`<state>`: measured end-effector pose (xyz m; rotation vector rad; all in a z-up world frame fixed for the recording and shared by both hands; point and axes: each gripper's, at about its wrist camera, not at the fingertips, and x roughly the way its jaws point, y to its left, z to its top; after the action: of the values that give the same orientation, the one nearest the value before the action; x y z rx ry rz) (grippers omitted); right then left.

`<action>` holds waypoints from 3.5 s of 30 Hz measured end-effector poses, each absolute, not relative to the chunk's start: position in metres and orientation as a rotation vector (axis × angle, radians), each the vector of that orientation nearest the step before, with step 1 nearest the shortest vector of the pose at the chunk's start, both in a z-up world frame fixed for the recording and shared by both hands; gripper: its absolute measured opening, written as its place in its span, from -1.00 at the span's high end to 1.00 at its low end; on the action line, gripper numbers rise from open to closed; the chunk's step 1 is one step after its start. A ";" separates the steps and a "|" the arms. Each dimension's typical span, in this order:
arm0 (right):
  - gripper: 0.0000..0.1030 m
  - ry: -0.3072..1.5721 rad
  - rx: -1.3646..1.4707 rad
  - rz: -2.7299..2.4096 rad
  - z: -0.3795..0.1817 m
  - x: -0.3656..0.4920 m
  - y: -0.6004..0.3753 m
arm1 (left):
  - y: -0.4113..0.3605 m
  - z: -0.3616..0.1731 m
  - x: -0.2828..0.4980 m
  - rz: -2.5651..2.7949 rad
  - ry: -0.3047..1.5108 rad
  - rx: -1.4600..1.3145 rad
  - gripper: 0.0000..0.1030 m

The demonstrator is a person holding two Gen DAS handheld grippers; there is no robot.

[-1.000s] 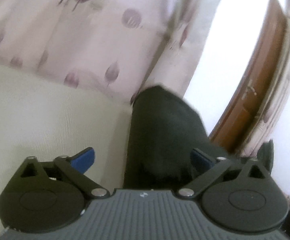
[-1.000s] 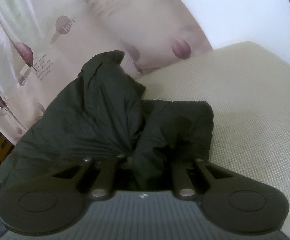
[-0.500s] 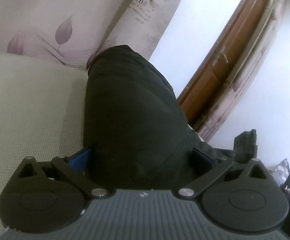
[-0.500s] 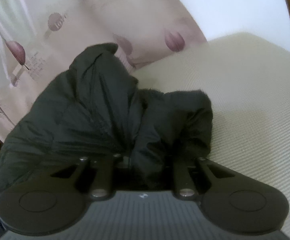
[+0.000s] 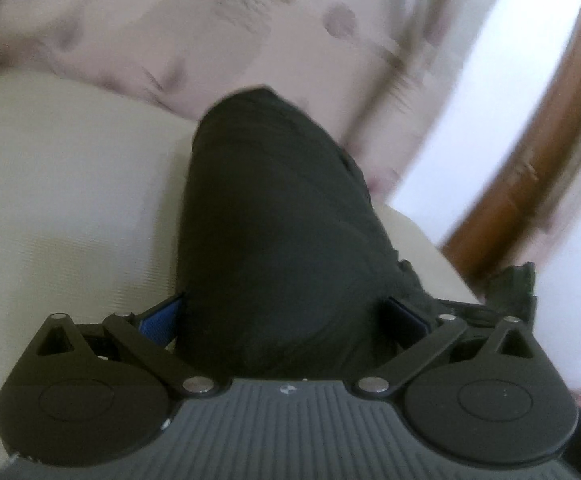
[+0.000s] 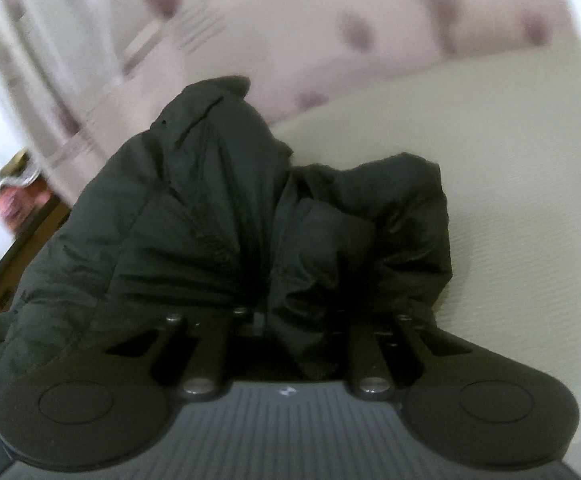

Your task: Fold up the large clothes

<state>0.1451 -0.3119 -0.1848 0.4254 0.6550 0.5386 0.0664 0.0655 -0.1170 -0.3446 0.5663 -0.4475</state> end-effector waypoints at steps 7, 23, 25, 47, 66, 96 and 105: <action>0.73 0.597 0.369 0.567 -0.143 0.146 -0.309 | 0.045 -0.078 0.025 -0.491 0.406 -0.228 -0.95; 0.53 0.607 0.659 0.537 -0.193 0.189 -0.352 | -0.047 -0.123 0.040 -0.723 0.444 -0.158 -1.00; 0.41 0.578 0.701 0.515 -0.183 0.180 -0.367 | -0.044 -0.125 0.038 -0.724 0.447 -0.154 -1.00; 0.70 0.524 0.370 0.597 -0.105 0.053 -0.320 | -0.009 -0.094 0.023 -0.644 0.345 -0.297 -1.00; -0.55 0.523 0.656 0.464 -0.121 0.058 -0.363 | -0.014 -0.120 0.025 -0.655 0.402 -0.267 -1.00; 0.58 0.491 0.101 0.419 -0.013 0.134 -0.238 | -0.015 -0.131 0.030 -0.695 0.435 -0.254 -1.00; 0.56 0.624 -0.161 0.532 -0.017 0.183 -0.132 | -0.020 -0.122 0.037 -0.660 0.512 -0.231 -1.00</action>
<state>0.1832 -0.1324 -0.0166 -0.1606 0.6240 0.5321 0.0367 -0.0199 -0.1218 -0.2308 0.5116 -0.6601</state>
